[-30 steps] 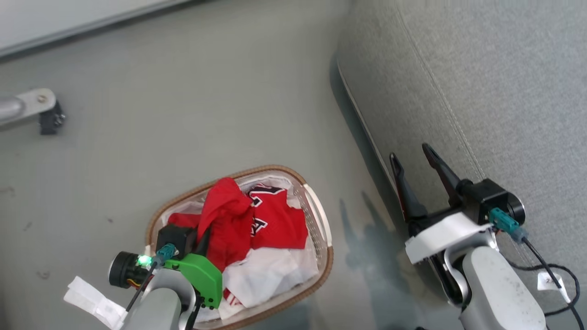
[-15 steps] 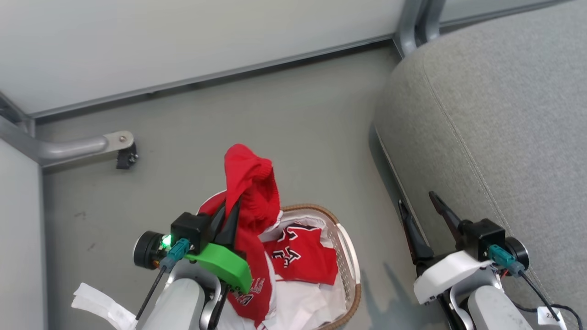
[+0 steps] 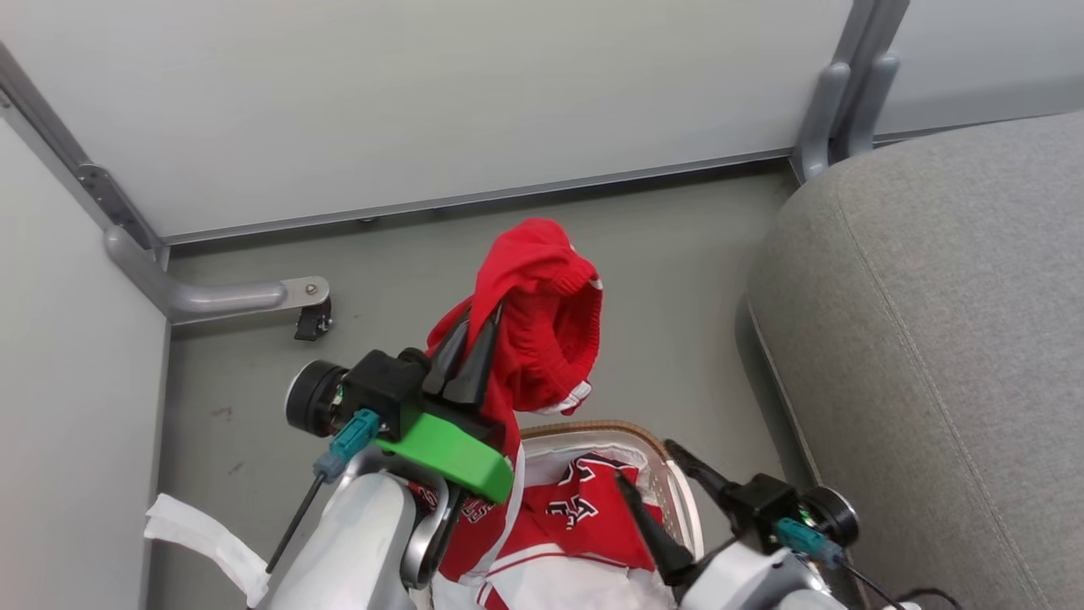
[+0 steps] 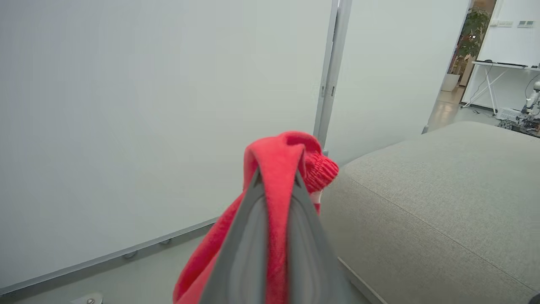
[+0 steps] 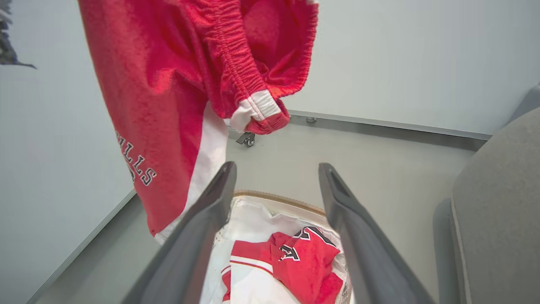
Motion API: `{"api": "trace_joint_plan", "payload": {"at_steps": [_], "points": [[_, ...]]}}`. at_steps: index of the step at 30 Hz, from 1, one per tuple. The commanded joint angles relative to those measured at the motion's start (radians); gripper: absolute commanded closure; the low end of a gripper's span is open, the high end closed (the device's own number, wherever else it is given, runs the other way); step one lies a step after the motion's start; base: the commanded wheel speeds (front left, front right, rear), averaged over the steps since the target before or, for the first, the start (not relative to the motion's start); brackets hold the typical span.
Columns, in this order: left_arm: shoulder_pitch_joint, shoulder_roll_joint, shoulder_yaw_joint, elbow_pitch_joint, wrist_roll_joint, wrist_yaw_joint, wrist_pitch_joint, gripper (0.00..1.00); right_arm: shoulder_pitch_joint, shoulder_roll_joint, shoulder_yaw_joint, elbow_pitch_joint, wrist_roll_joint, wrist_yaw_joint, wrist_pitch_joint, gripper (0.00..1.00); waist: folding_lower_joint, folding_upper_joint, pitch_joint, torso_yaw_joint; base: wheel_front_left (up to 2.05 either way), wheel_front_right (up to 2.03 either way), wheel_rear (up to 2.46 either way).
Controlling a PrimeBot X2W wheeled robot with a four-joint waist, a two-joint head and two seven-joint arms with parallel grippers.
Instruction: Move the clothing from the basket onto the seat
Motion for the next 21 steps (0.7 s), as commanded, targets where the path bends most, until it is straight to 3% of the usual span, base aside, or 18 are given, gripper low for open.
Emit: {"api": "trace_joint_plan", "payload": {"at_steps": [1, 11, 18, 19, 20, 21], "points": [[-0.016, 0.002, -0.008, -0.007, -0.006, -0.002, -0.001, 1.00, -0.031, -0.008, 0.026, 0.003, 0.010, -0.001, -0.004, 0.00, 0.0001, 0.0000, -0.006, 0.018, 0.00, 0.00, 0.00], [-0.067, 0.001, -0.112, -0.027, -0.055, -0.002, -0.001, 1.00, -0.196, -0.007, 0.256, 0.039, 0.097, -0.001, -0.003, 0.00, 0.0001, 0.0000, 0.012, 0.088, 0.00, 0.00, 0.00], [-0.083, 0.001, -0.163, -0.029, -0.074, -0.002, -0.001, 1.00, -0.262, -0.006, 0.282, 0.096, 0.105, -0.001, -0.003, 0.00, 0.0001, 0.0000, 0.020, 0.122, 0.00, 0.00, 0.00], [-0.084, 0.001, -0.167, -0.029, -0.076, -0.002, -0.001, 1.00, -0.266, -0.006, 0.283, 0.100, 0.114, -0.001, -0.003, 0.22, 0.0001, 0.0000, 0.021, 0.126, 0.00, 0.00, 0.00], [-0.085, 0.001, -0.170, -0.029, -0.079, -0.002, -0.001, 1.00, -0.268, -0.007, 0.289, 0.105, 0.119, -0.001, -0.003, 0.35, 0.0001, 0.0000, 0.022, 0.128, 0.00, 0.00, 0.00], [-0.085, 0.001, -0.173, -0.030, -0.081, -0.002, -0.001, 1.00, -0.273, -0.007, 0.298, 0.105, 0.126, -0.001, -0.003, 0.72, 0.0001, 0.0000, 0.024, 0.131, 0.00, 0.00, 0.00]]}}
